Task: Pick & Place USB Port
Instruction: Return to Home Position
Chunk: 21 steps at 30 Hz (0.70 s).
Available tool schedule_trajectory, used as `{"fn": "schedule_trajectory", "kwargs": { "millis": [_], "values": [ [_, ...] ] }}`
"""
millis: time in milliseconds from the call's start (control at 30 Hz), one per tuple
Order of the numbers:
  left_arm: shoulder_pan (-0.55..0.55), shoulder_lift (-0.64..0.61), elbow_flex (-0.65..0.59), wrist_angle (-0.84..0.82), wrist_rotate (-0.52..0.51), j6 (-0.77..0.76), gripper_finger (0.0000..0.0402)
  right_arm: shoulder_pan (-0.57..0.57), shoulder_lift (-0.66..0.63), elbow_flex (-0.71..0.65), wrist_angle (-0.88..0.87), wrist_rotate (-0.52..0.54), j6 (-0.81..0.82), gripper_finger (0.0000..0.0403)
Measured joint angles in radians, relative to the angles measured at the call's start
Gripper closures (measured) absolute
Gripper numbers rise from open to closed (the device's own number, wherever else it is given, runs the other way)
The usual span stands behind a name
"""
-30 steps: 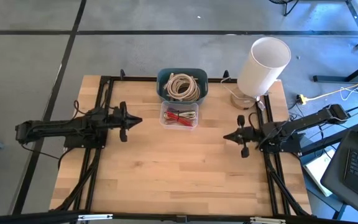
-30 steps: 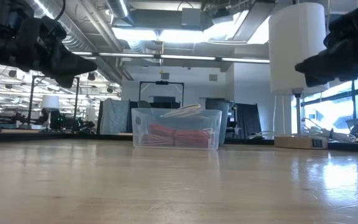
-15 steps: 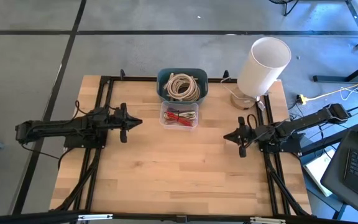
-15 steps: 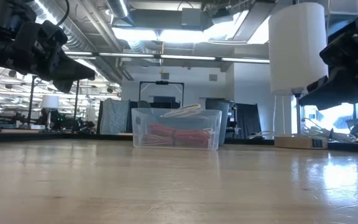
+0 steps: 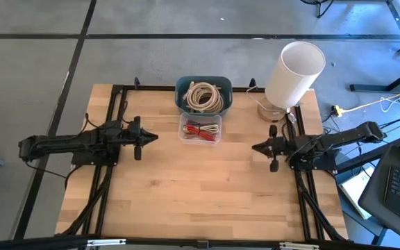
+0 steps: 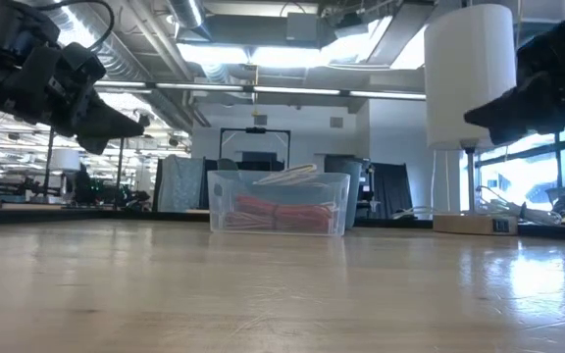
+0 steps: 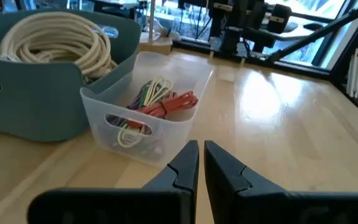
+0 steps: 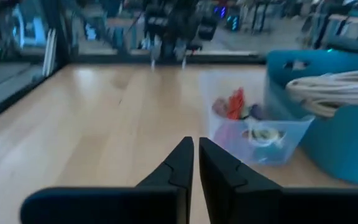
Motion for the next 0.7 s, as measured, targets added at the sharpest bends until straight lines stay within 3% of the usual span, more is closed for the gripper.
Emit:
{"fn": "schedule_trajectory", "kwargs": {
  "millis": [333,500,700],
  "values": [
    [0.0,-0.158,0.0,-0.016,-0.001,0.001,0.0384,-0.126,-0.255,0.0,-0.007,0.0,0.0,0.0373],
    [0.0,-0.252,0.0,-0.014,-0.001,0.001,0.0384,-0.191,-0.258,0.0,0.033,0.0,0.0,0.0372],
    [0.0,-0.253,0.0,0.003,-0.002,0.001,0.0384,-0.219,-0.257,0.0,0.007,0.0,0.001,0.0372]
  ]
}}
